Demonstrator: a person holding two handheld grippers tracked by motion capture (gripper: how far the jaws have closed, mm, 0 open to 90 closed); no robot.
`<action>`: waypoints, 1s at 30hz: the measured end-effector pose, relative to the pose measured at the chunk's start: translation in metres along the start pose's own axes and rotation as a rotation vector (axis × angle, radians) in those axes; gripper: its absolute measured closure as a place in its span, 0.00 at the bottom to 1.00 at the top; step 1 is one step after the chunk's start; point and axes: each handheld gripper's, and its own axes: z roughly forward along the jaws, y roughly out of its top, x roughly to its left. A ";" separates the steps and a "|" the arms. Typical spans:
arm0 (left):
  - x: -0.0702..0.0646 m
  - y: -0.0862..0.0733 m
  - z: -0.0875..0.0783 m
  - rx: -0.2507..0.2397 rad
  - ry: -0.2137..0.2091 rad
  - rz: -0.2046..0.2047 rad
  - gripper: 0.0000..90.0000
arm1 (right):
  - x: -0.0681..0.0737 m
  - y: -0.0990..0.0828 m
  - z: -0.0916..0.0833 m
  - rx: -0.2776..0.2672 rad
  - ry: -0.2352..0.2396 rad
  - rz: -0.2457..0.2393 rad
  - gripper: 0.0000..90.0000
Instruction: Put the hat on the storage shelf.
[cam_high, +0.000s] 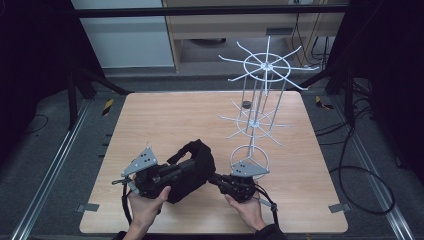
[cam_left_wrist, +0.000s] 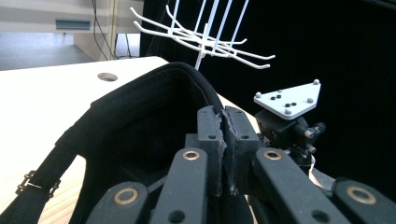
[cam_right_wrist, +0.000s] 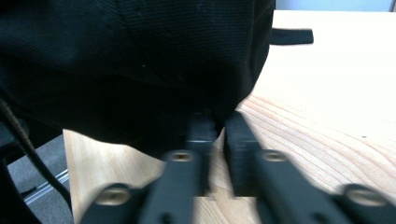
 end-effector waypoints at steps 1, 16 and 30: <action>0.001 0.000 -0.001 -0.004 0.005 0.001 0.95 | 0.001 0.001 -0.002 -0.008 -0.007 -0.010 0.98; 0.023 -0.016 -0.021 0.032 0.282 0.096 0.95 | 0.024 0.029 -0.002 0.081 -0.118 -0.140 0.98; 0.077 -0.031 -0.054 -0.020 0.392 -0.056 0.95 | 0.029 0.028 0.032 0.075 -0.154 -0.166 0.71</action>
